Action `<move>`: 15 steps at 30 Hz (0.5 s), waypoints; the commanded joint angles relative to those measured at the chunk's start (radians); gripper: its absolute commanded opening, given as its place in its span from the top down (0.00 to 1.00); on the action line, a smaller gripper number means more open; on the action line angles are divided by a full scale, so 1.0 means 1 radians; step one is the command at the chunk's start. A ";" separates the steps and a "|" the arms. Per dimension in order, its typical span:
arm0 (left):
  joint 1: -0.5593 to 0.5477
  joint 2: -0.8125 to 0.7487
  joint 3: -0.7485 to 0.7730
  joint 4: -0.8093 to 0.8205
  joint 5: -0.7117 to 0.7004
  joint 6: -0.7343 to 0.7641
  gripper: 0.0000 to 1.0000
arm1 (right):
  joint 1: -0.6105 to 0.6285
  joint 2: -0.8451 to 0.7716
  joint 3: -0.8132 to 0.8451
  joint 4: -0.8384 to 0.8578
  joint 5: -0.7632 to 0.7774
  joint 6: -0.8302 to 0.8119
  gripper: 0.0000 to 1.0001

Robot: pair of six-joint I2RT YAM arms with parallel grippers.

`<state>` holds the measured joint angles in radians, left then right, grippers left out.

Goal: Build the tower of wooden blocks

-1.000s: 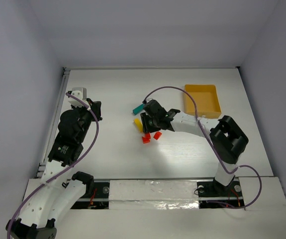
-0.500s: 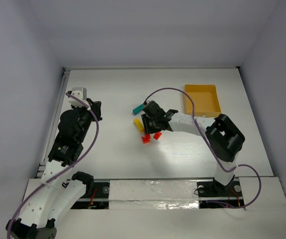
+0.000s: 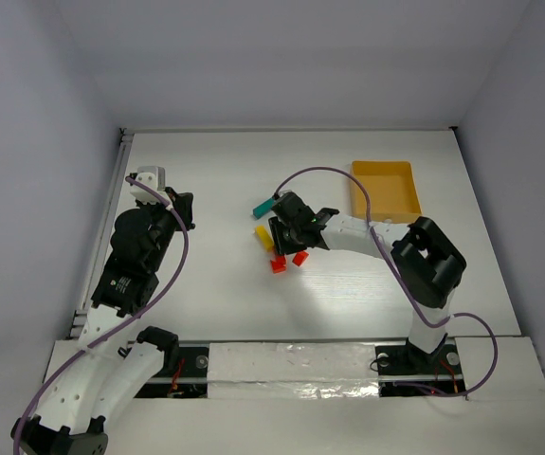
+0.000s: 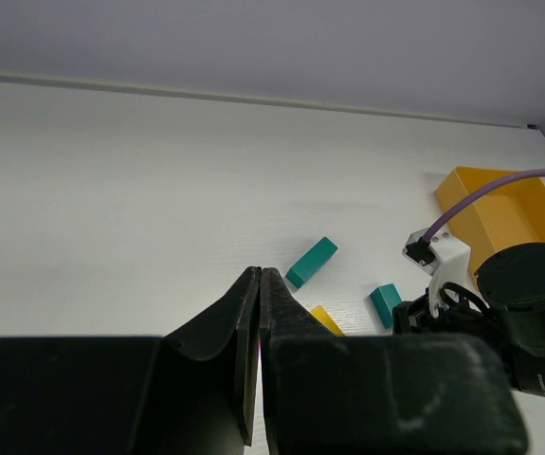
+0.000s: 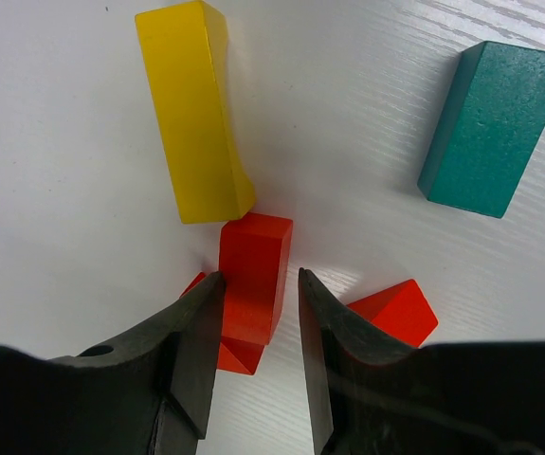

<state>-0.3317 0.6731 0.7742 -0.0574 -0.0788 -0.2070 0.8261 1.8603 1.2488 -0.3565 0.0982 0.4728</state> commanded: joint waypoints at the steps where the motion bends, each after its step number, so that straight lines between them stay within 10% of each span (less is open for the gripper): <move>1: 0.006 -0.003 0.007 0.039 0.014 -0.002 1.00 | 0.002 -0.026 0.035 0.011 -0.002 0.001 0.57; 15: 0.006 0.002 0.007 0.037 0.011 -0.003 1.00 | 0.011 -0.032 0.035 0.027 0.001 0.003 0.57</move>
<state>-0.3317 0.6731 0.7742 -0.0574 -0.0788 -0.2070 0.8265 1.8606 1.2488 -0.3546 0.0780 0.4728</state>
